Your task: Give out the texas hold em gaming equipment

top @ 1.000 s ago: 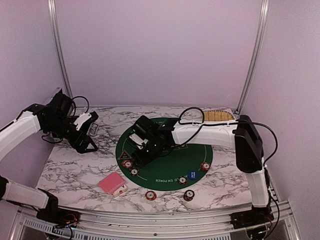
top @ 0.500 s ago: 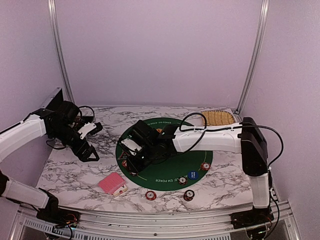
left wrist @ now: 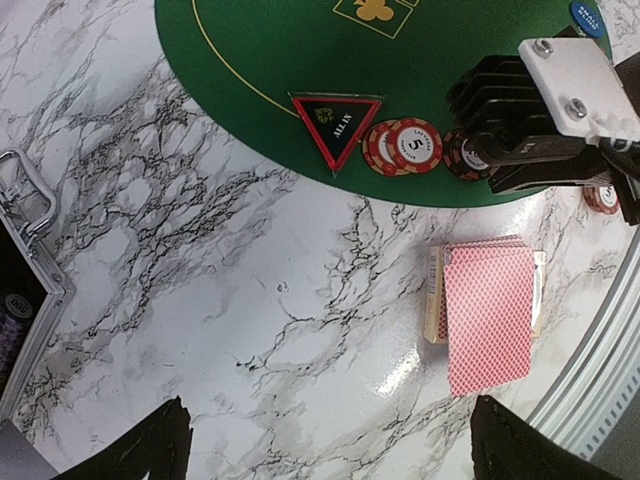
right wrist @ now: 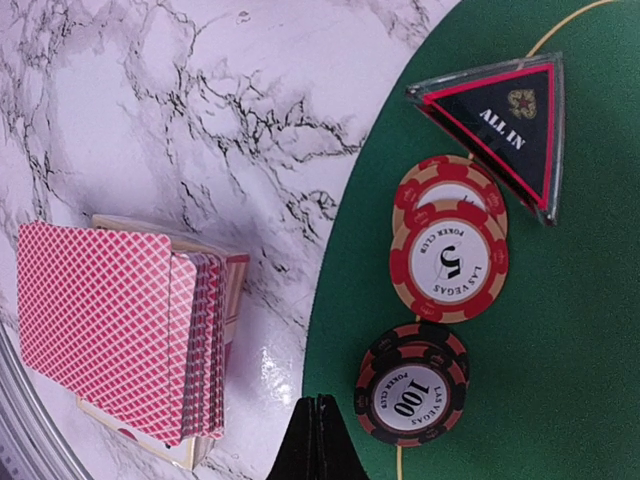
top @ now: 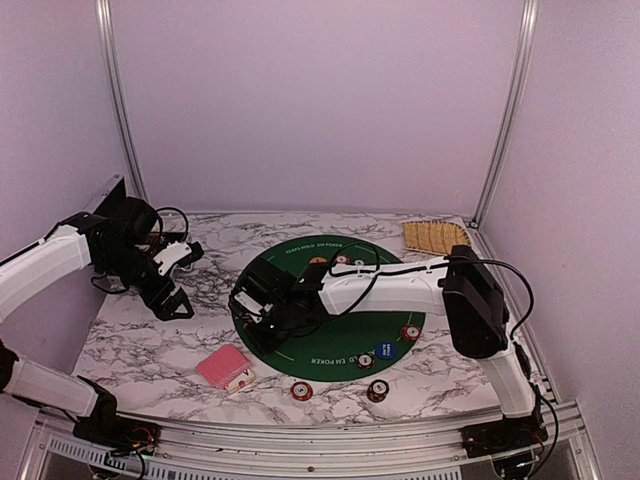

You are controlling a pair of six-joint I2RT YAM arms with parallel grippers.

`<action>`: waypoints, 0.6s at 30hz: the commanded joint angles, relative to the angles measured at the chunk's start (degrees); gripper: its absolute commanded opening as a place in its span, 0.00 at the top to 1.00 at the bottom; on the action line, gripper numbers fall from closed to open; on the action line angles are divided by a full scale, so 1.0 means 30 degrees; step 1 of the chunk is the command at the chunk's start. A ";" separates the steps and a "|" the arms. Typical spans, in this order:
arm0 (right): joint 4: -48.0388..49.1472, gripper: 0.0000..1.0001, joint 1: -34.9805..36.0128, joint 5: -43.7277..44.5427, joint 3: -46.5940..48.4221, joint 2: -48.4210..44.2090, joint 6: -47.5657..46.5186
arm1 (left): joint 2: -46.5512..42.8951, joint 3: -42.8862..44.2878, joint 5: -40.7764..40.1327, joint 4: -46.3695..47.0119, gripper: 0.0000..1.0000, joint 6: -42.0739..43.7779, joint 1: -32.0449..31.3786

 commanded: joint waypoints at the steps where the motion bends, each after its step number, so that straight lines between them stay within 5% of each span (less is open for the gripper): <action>1: -0.0062 1.00 0.0232 -0.0072 0.0529 0.0433 0.0089 | -0.0030 0.0570 -0.0178 -0.0734 0.01 0.0365 -0.0073; 18: -0.0396 1.00 0.0598 -0.0415 0.1152 0.1400 -0.0163 | -0.0771 0.0519 -0.1068 -0.0852 0.01 0.0568 -0.0069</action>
